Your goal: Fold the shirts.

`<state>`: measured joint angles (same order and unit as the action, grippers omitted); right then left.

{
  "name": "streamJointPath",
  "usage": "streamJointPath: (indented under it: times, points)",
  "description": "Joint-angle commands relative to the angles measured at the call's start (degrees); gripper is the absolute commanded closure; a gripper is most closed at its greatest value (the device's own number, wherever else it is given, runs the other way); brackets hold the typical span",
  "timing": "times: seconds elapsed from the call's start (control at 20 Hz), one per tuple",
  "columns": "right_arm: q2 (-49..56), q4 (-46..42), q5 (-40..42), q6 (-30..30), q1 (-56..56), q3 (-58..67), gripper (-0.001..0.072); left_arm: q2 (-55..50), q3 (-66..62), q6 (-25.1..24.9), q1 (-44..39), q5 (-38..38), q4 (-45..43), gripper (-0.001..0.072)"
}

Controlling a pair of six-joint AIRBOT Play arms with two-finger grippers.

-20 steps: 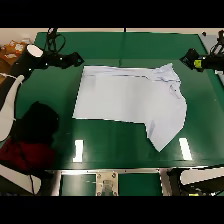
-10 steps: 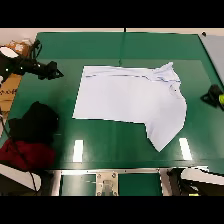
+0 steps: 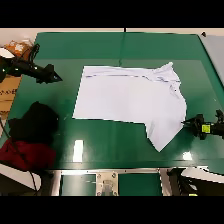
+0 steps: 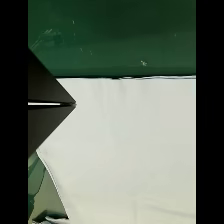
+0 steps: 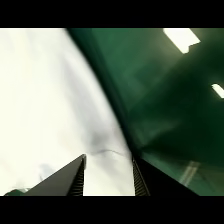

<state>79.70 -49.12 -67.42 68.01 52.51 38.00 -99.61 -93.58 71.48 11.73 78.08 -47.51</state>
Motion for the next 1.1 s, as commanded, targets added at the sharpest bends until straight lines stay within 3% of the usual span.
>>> streamJointPath:
  times: [0.0,0.35,0.45,0.5,0.55,0.8,1.0,1.05]
  points:
    - [3.85,7.58,3.61,-5.16,-3.13,-1.99,0.0341,0.00,-0.02,-0.04,0.11,0.37,0.00,0.0684]
    - [4.00,7.56,-2.21,-5.55,-0.35,2.58,0.0375,0.02,-0.02,-1.33,0.11,0.81,-0.22,0.0684]
    - [3.96,7.56,-4.70,-5.55,1.51,4.85,0.0483,0.02,-0.02,-1.27,0.11,1.44,-0.50,0.0684]
    - [3.96,7.56,-5.31,-5.66,2.23,5.62,0.0565,0.02,-0.02,-1.27,0.09,1.75,-0.48,0.0684]
    - [3.96,7.54,-5.27,-5.77,2.43,5.75,0.0701,0.02,0.00,-1.20,0.11,1.90,-0.48,0.0685]
    - [3.98,7.54,-2.54,-7.19,2.34,8.41,0.0699,1.25,3.26,-0.39,0.11,3.93,-0.81,0.0686]
    - [3.98,2.67,-1.97,-3.04,2.34,15.04,0.0699,9.31,20.17,1.22,0.09,-1.75,-4.55,0.0684]
    - [3.98,2.08,-1.64,-2.91,2.34,15.50,0.0699,10.60,24.00,1.22,-0.04,-2.75,-4.20,0.0643]
